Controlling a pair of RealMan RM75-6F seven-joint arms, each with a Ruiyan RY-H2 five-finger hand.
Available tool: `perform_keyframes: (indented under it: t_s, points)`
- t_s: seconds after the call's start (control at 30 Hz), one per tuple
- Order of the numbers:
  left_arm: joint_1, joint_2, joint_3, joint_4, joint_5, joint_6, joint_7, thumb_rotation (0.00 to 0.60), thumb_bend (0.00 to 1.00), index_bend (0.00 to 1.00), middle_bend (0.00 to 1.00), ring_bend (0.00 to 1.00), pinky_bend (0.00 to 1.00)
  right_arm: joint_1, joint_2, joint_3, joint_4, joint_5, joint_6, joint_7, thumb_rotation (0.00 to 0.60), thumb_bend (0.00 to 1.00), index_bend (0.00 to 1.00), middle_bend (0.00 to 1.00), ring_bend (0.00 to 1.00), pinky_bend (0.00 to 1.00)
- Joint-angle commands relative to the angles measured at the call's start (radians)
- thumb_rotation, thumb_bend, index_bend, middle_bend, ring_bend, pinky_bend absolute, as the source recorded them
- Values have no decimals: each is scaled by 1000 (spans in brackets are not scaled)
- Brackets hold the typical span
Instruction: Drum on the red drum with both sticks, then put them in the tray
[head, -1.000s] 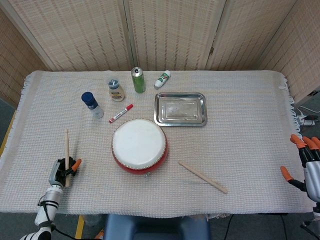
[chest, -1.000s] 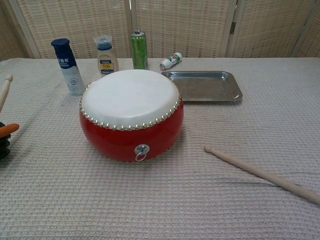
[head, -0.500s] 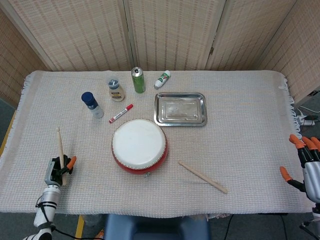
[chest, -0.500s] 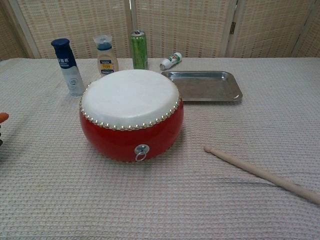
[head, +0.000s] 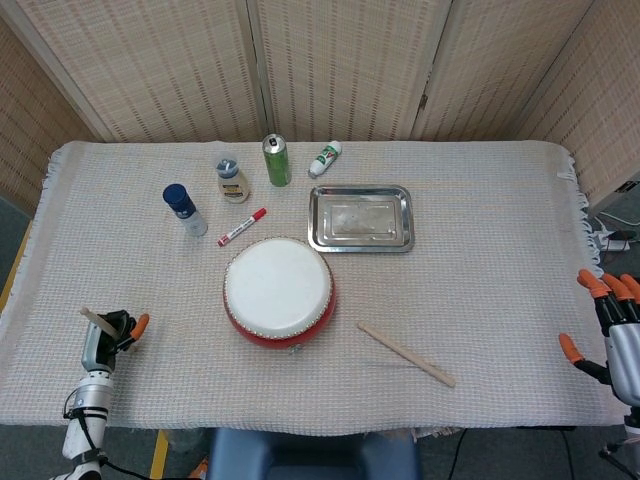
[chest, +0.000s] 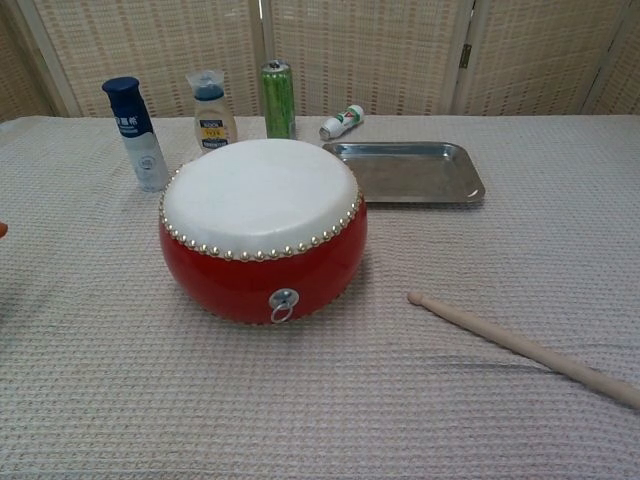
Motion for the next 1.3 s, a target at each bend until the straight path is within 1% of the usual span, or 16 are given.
perform_keyframes:
  t_s: [0.03, 0.47, 0.7, 0.8, 0.87, 0.97, 1.07, 1.17, 1.3]
  points:
    - [1, -3, 0, 0, -1, 3, 0, 600, 362, 955, 979, 933, 936, 0, 0, 0, 0, 0, 1, 0, 600, 220, 75, 174, 19, 70]
    - [10, -25, 46, 31, 23, -9, -20, 600, 362, 953, 976, 933, 938, 0, 0, 0, -3, 1, -1, -2, 600, 219, 75, 174, 19, 70]
    - [9, -53, 50, 72, 20, -13, -26, 600, 372, 965, 992, 946, 987, 0, 2, 1, -5, 0, 0, -2, 600, 220, 75, 174, 19, 70]
    - [7, -66, 46, 95, 16, -7, -17, 600, 406, 987, 1000, 971, 1000, -1, 2, 1, -6, -2, 3, -2, 600, 220, 75, 174, 19, 70]
    - [6, -74, 43, 107, 13, -2, -5, 600, 457, 999, 1000, 992, 1000, -2, 3, 1, -6, -2, 5, -1, 600, 220, 75, 174, 19, 70]
    - [3, -81, 41, 125, 16, 11, 25, 600, 563, 1000, 1000, 1000, 1000, -4, 3, 0, -5, -5, 9, 1, 600, 219, 74, 174, 19, 70]
    - [0, -71, 46, 131, 32, 21, 48, 600, 629, 1000, 1000, 1000, 1000, -5, 4, 0, -4, -6, 10, 4, 600, 219, 74, 174, 19, 70]
    - [-3, -50, 54, 131, 54, 37, 87, 600, 649, 1000, 1000, 1000, 1000, -4, 5, -4, -2, -4, 2, 11, 600, 219, 75, 174, 19, 70]
    - [-9, 8, 70, 109, 92, 58, 156, 600, 650, 1000, 1000, 1000, 1000, 9, 11, -17, -16, 9, -50, 43, 600, 220, 84, 174, 19, 70]
